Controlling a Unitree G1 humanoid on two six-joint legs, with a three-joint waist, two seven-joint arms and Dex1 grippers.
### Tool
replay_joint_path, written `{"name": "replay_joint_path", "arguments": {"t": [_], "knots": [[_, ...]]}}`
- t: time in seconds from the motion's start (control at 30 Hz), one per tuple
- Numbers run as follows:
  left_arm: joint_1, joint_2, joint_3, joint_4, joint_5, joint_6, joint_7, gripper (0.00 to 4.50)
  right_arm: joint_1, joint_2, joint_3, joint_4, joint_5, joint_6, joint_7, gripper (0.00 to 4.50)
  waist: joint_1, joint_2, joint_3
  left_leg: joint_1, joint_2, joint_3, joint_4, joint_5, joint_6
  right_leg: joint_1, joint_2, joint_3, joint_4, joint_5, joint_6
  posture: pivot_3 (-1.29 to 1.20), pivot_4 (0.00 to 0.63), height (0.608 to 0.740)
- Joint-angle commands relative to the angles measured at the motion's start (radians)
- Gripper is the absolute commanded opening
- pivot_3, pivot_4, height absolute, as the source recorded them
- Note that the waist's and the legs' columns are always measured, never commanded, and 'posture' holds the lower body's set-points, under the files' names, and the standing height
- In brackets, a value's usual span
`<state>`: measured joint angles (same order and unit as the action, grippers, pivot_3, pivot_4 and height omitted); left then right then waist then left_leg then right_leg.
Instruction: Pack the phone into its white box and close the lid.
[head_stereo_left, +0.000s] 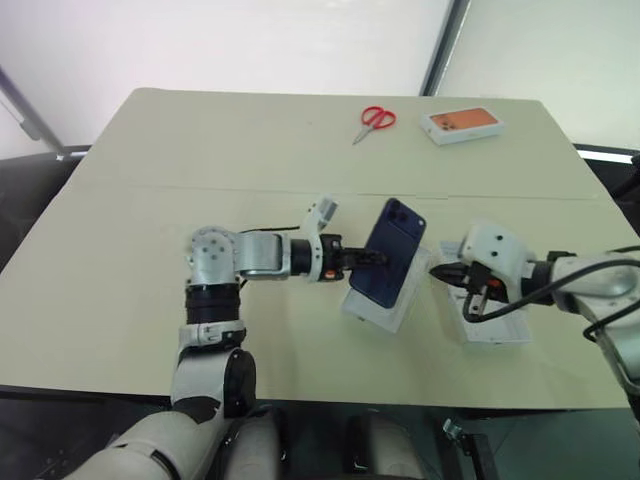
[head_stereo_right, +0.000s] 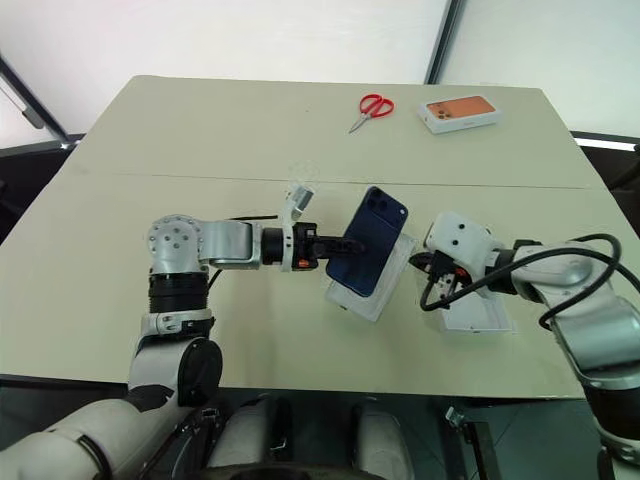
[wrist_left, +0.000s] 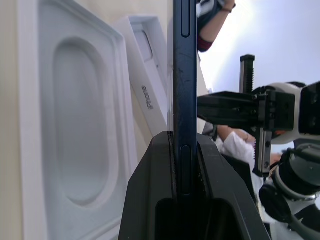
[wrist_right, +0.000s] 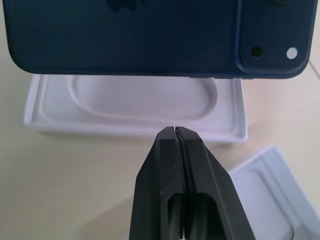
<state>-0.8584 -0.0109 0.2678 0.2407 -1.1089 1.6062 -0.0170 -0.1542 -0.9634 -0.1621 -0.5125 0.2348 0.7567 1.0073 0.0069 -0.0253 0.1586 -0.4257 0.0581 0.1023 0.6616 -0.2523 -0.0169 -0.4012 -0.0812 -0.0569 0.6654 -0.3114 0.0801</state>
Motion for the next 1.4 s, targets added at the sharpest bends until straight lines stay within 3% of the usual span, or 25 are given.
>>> {"name": "replay_joint_path", "arguments": {"t": [0.03, 0.33, 1.17, 1.4], "knots": [[-0.047, -0.004, -0.025, 0.020, 0.014, 0.008, -0.026, 0.04, 0.049, -0.022, -0.101, -0.052, 0.040, -0.015, 0.005, 0.00, 0.000, 0.000, 0.000, 0.000, 0.000, 0.000, 0.000, 0.000, 0.000, 0.000, 0.000, 0.000, 0.000, 0.000, 0.000, 0.00, 0.150, 0.728], [-0.075, -0.013, -0.034, 0.071, 0.115, 0.006, -0.044, 0.04, 0.144, -0.017, -0.167, -0.071, 0.072, -0.032, -0.019, 0.00, 0.005, 0.000, 0.000, 0.000, -0.001, 0.000, 0.000, 0.000, 0.000, 0.000, 0.000, 0.000, 0.000, 0.000, 0.001, 0.00, 0.150, 0.728], [-0.087, -0.098, 0.007, 0.138, 0.307, -0.010, -0.118, 0.04, 0.168, -0.003, -0.171, -0.054, 0.162, -0.082, -0.046, 0.00, 0.004, 0.000, 0.000, 0.000, -0.001, -0.001, 0.000, 0.000, -0.001, 0.001, 0.000, 0.000, 0.000, -0.001, 0.002, 0.00, 0.150, 0.728], [-0.087, -0.082, 0.006, 0.114, 0.320, 0.004, -0.155, 3.29, 0.162, -0.002, -0.156, -0.058, 0.172, -0.083, -0.063, 0.00, 0.005, 0.000, 0.000, 0.000, -0.001, -0.001, 0.000, 0.000, -0.001, 0.001, -0.001, 0.000, 0.000, -0.001, 0.002, 0.00, 0.150, 0.728]]}}
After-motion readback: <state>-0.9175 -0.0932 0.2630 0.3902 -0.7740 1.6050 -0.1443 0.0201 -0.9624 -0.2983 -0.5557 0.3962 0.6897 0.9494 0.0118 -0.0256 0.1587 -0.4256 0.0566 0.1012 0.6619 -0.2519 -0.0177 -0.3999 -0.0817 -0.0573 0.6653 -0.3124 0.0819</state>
